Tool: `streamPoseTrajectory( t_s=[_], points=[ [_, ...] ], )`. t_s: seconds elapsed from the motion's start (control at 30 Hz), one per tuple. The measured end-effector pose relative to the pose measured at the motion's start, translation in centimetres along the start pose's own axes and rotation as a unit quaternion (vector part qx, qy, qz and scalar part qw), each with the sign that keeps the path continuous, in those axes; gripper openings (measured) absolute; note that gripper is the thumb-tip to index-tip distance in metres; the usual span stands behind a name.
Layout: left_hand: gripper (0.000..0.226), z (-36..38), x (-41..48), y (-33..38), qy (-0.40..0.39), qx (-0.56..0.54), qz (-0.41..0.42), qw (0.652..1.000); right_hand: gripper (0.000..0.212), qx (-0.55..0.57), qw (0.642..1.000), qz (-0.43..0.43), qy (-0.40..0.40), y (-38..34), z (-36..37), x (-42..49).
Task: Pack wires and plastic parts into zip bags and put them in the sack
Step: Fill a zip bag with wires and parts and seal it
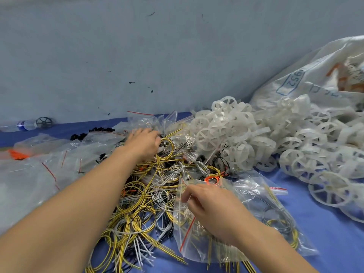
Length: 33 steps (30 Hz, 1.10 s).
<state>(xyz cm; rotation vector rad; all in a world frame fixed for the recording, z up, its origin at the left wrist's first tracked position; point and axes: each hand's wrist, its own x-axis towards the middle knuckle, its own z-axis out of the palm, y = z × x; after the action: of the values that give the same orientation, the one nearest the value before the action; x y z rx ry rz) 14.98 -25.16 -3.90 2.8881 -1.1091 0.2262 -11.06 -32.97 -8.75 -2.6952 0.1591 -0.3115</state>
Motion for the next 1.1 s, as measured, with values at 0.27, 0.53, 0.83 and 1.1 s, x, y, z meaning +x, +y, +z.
streamPoseTrajectory(
  t_s=[0.27, 0.53, 0.83, 1.1],
  points=[
    [0.038, 0.3, -4.1, -6.3, -0.036, 0.015, 0.003, 0.999, 0.024, -0.010, 1.000, -0.009, -0.006, -0.6, 0.0, -0.2],
    [0.041, 1.2, -6.6, -10.5, -0.027, -0.049, -0.044, 0.997, 0.023, -0.027, 1.000, -0.008, -0.013, -1.0, 0.3, -0.6],
    [0.033, -1.6, -1.3, -4.4, 0.085, 0.084, -0.042, 0.992, 0.023, -0.005, 1.000, 0.008, -0.023, -0.4, 0.1, 0.1],
    [0.039, 1.1, 3.0, -1.2, -0.111, -0.060, -0.022, 0.992, 0.023, 0.018, 1.000, 0.010, -0.016, 0.7, -0.1, 0.2]
  ],
)
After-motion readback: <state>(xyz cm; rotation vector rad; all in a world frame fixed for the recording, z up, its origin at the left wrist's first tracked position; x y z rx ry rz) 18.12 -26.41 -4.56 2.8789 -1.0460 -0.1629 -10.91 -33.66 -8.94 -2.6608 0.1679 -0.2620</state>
